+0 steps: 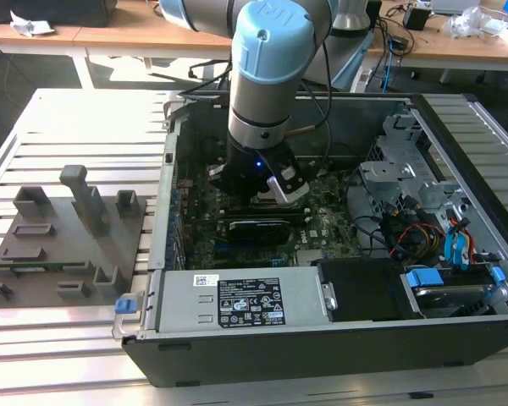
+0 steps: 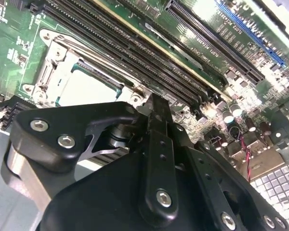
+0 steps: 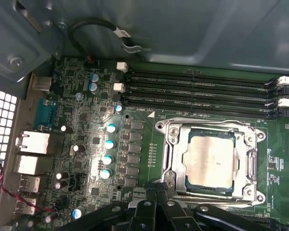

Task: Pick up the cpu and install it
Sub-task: 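Install the second cpu locking lever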

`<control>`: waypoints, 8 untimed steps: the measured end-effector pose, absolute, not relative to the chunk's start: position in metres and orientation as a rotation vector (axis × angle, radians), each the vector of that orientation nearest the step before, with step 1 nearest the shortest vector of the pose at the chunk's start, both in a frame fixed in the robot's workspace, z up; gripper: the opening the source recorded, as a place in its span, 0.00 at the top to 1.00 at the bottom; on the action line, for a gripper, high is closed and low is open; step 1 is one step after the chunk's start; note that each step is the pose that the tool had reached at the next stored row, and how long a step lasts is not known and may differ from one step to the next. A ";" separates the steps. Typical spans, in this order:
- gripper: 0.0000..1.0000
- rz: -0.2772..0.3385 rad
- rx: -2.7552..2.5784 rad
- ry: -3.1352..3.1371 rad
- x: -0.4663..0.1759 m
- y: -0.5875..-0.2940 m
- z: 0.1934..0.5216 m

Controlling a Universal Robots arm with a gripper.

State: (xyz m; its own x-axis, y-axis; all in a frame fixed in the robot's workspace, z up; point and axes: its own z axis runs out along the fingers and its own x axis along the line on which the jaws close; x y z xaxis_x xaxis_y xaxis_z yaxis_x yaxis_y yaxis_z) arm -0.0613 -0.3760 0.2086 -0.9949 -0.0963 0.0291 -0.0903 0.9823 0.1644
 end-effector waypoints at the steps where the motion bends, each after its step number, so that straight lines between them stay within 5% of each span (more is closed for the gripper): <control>1: 0.89 -0.250 0.145 -3.091 -0.061 -0.374 0.209; 8: 0.89 -0.195 0.143 -3.088 -0.040 -0.350 0.209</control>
State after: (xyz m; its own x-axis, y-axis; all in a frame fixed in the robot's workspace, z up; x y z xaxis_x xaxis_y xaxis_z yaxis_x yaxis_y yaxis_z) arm -0.0402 -0.3503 0.2087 -0.9947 -0.0951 0.0386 -0.0895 0.9878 0.1274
